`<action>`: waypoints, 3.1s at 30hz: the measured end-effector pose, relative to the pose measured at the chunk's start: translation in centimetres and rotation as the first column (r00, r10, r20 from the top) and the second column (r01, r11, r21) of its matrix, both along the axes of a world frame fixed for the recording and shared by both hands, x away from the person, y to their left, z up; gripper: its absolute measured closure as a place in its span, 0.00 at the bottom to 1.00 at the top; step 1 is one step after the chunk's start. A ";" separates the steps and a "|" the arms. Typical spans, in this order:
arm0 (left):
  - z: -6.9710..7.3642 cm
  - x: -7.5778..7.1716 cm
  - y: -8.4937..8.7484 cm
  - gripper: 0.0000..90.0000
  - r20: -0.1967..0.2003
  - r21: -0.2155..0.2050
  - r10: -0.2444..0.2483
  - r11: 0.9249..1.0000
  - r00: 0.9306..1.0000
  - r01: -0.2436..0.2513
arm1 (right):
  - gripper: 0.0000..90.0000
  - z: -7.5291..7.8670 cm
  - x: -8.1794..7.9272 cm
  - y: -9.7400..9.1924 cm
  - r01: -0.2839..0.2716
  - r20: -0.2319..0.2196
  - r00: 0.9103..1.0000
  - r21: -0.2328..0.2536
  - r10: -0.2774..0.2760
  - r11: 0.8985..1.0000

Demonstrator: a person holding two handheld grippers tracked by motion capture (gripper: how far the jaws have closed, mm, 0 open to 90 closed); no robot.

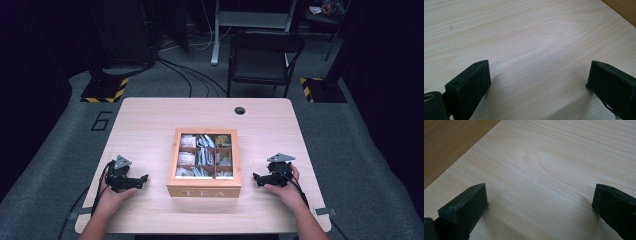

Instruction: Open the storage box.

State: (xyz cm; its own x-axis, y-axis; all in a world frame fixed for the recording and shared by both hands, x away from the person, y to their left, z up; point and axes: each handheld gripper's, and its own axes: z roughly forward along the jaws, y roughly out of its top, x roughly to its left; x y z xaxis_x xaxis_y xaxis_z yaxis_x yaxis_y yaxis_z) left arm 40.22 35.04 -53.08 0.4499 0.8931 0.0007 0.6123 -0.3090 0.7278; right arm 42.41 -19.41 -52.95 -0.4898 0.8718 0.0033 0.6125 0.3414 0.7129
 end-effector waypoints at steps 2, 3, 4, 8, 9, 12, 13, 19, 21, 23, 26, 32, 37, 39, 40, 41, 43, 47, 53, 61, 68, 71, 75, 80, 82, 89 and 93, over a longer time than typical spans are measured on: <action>0.0 0.0 0.0 0.05 -0.001 0.001 0.004 1.000 1.000 -0.004 | 0.00 0.0 0.0 0.1 0.005 -0.004 1.000 0.001 -0.005 1.000; -0.1 0.0 -0.1 0.05 0.010 -0.004 0.011 1.000 1.000 -0.011 | 0.00 0.0 0.0 0.1 0.005 -0.004 1.000 0.001 -0.005 1.000; -0.1 0.0 -0.1 0.05 0.009 -0.002 0.010 1.000 1.000 -0.010 | 0.01 0.0 0.0 0.0 0.009 -0.005 1.000 0.005 -0.009 1.000; -0.1 0.0 -0.1 0.05 0.009 -0.002 0.015 1.000 1.000 -0.015 | 0.04 0.1 0.0 -0.1 -0.001 0.012 1.000 -0.002 0.001 1.000; -0.1 0.0 -0.1 0.05 0.009 -0.002 0.015 1.000 1.000 -0.015 | 0.04 0.1 0.0 -0.1 -0.001 0.011 1.000 0.000 0.001 1.000; 0.0 -0.1 -0.1 0.06 0.001 -0.004 0.012 1.000 1.000 -0.012 | 0.04 0.1 0.0 -0.1 0.000 0.014 1.000 0.001 0.000 1.000; 0.0 -0.1 -0.1 0.06 0.002 -0.004 0.009 1.000 1.000 -0.009 | 0.05 0.1 0.0 -0.1 -0.003 0.010 1.000 0.001 0.003 1.000; 0.0 -0.4 -0.2 0.14 0.022 -0.007 0.000 1.000 1.000 0.000 | 0.13 0.1 -0.2 0.0 -0.021 0.023 1.000 0.011 0.021 1.000; 0.2 -0.6 -0.3 0.17 0.022 -0.010 -0.005 1.000 1.000 0.005 | 0.17 0.3 -0.4 0.1 -0.031 0.015 0.999 0.015 0.030 0.999; 0.3 -0.7 -0.3 0.27 0.018 -0.007 -0.011 1.000 1.000 0.012 | 0.21 0.4 -0.3 0.1 -0.039 0.012 0.999 0.010 0.038 0.999; 0.5 -0.8 -0.3 0.29 0.008 -0.009 -0.002 1.000 1.000 0.002 | 0.27 0.6 -0.4 0.0 -0.049 0.003 0.999 0.010 0.049 0.999; 1.1 -1.1 -0.7 0.34 -0.012 -0.040 -0.018 0.999 1.000 0.017 | 0.41 1.2 -0.4 -0.1 -0.054 -0.014 0.998 -0.012 0.054 0.998; 3.1 -1.6 -1.5 0.37 -0.006 -0.075 -0.029 0.997 1.000 0.029 | 0.46 3.1 -1.2 0.6 -0.093 -0.067 0.993 0.016 0.094 0.995; 3.5 -1.7 -1.6 0.37 0.002 -0.078 -0.036 0.996 0.999 0.036 | 0.46 3.3 -1.3 0.8 -0.098 -0.065 0.993 0.008 0.098 0.995; 3.8 -1.8 -1.9 0.37 0.007 -0.083 -0.048 0.995 0.999 0.048 | 0.47 3.6 -1.5 1.0 -0.108 -0.067 0.992 0.009 0.108 0.994; 4.2 -1.9 -2.1 0.37 0.013 -0.082 -0.053 0.995 0.998 0.054 | 0.49 3.9 -1.7 1.2 -0.118 -0.055 0.992 0.004 0.118 0.993; 4.9 -2.1 -2.5 0.37 0.018 -0.067 -0.074 0.995 0.997 0.075 | 0.48 4.7 -2.1 1.8 -0.154 -0.048 0.987 -0.001 0.154 0.988; 5.6 -2.2 -3.1 0.39 -0.003 -0.113 -0.097 0.989 0.995 0.096 | 0.50 5.5 -2.5 2.3 -0.169 -0.086 0.982 0.016 0.169 0.986; 6.5 -2.7 -3.7 0.40 -0.019 -0.176 -0.117 0.978 0.993 0.112 | 0.54 6.4 -3.8 2.9 -0.227 -0.022 0.974 0.016 0.227 0.974; 6.4 -4.1 -5.3 0.47 0.003 -0.155 -0.227 0.962 0.974 0.225 | 0.55 6.2 -5.5 4.1 -0.301 0.010 0.954 0.031 0.301 0.953; 6.8 -5.4 -6.1 0.51 0.029 -0.153 -0.307 0.939 0.951 0.308 | 0.57 6.2 -6.7 5.2 -0.369 0.018 0.929 -0.059 0.370 0.928; 6.8 -5.8 -6.5 0.55 0.017 -0.150 -0.324 0.934 0.946 0.323 | 0.57 6.2 -6.7 5.0 -0.388 0.008 0.921 -0.044 0.389 0.921; 7.1 -6.0 -6.2 0.56 0.010 -0.146 -0.350 0.926 0.937 0.348 | 0.58 6.3 -6.8 4.8 -0.388 -0.001 0.922 -0.008 0.388 0.922; 7.2 -6.2 -6.4 0.57 0.018 -0.167 -0.361 0.918 0.933 0.359 | 0.59 6.7 -6.9 4.4 -0.404 0.007 0.915 0.039 0.404 0.914; 7.0 -6.1 -6.7 0.58 0.013 -0.156 -0.378 0.914 0.926 0.375 | 0.60 6.8 -6.9 4.4 -0.411 0.014 0.912 0.062 0.411 0.910; 6.4 -6.1 -7.7 0.60 -0.006 -0.156 -0.394 0.908 0.919 0.388 | 0.62 6.6 -6.9 4.4 -0.413 0.002 0.910 0.096 0.415 0.906; 6.3 -6.2 -8.2 0.64 0.003 -0.163 -0.382 0.912 0.924 0.377 | 0.62 6.8 -7.0 4.6 -0.438 0.004 0.898 0.109 0.440 0.892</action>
